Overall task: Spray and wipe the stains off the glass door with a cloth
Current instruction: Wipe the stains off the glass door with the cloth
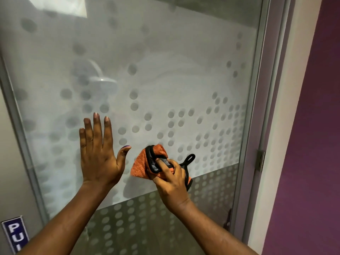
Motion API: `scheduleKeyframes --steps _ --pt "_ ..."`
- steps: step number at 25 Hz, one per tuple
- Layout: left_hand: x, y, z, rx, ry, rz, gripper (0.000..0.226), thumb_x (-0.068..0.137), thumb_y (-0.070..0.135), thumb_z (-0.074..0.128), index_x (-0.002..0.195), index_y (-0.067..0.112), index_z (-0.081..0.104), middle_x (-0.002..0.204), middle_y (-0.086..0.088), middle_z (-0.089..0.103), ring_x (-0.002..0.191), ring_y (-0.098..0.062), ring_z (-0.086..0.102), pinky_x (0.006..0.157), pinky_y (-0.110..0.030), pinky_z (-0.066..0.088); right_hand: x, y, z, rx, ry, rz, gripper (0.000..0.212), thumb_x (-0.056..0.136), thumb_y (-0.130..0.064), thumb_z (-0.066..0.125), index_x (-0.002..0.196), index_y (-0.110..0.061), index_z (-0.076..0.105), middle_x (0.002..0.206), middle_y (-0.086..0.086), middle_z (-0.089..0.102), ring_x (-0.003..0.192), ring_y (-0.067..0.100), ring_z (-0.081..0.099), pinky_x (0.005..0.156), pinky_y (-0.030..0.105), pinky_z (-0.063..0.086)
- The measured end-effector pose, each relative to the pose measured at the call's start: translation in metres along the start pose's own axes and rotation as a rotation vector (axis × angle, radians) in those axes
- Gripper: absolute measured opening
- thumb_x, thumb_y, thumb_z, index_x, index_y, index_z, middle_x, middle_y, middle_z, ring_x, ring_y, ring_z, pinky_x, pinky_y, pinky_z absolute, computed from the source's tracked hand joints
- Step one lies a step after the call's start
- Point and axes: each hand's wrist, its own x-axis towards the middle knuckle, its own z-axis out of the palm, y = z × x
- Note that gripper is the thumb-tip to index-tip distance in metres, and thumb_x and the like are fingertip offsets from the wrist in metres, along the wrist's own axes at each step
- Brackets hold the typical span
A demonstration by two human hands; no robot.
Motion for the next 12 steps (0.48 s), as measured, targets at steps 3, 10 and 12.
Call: scheduleKeyframes --steps 3,10,12 --pt "-0.011 -0.002 -0.006 -0.031 0.006 0.016 0.081 0.096 0.061 0.021 0.154 0.005 0.015 0.162 -0.023 0.010 0.151 -0.039 0.003 0.124 -0.040 -0.004 -0.022 -0.002 -0.002 -0.021 -0.039 0.049 0.027 0.081 -0.011 0.069 0.101 -0.029 0.065 0.143 -0.002 0.042 0.116 0.037 0.045 0.079 0.042 0.038" --pt "-0.042 -0.013 -0.010 -0.075 -0.077 0.099 0.078 0.095 0.058 0.033 0.152 0.006 0.026 0.162 -0.020 0.017 0.152 -0.036 0.007 0.125 -0.041 0.003 -0.045 -0.024 -0.018 -0.031 -0.206 0.300 0.043 0.059 0.000 0.075 0.089 -0.029 0.067 0.136 -0.001 0.055 0.110 0.035 0.050 0.071 0.041 0.043" --pt "-0.055 -0.011 -0.010 -0.111 -0.104 0.156 0.073 0.095 0.052 0.040 0.150 0.004 0.033 0.159 -0.020 0.026 0.151 -0.036 0.013 0.124 -0.043 0.010 -0.045 -0.030 -0.026 0.026 -0.248 0.357 0.044 0.061 -0.002 0.073 0.094 -0.031 0.070 0.136 0.000 0.055 0.107 0.035 0.053 0.075 0.043 0.045"
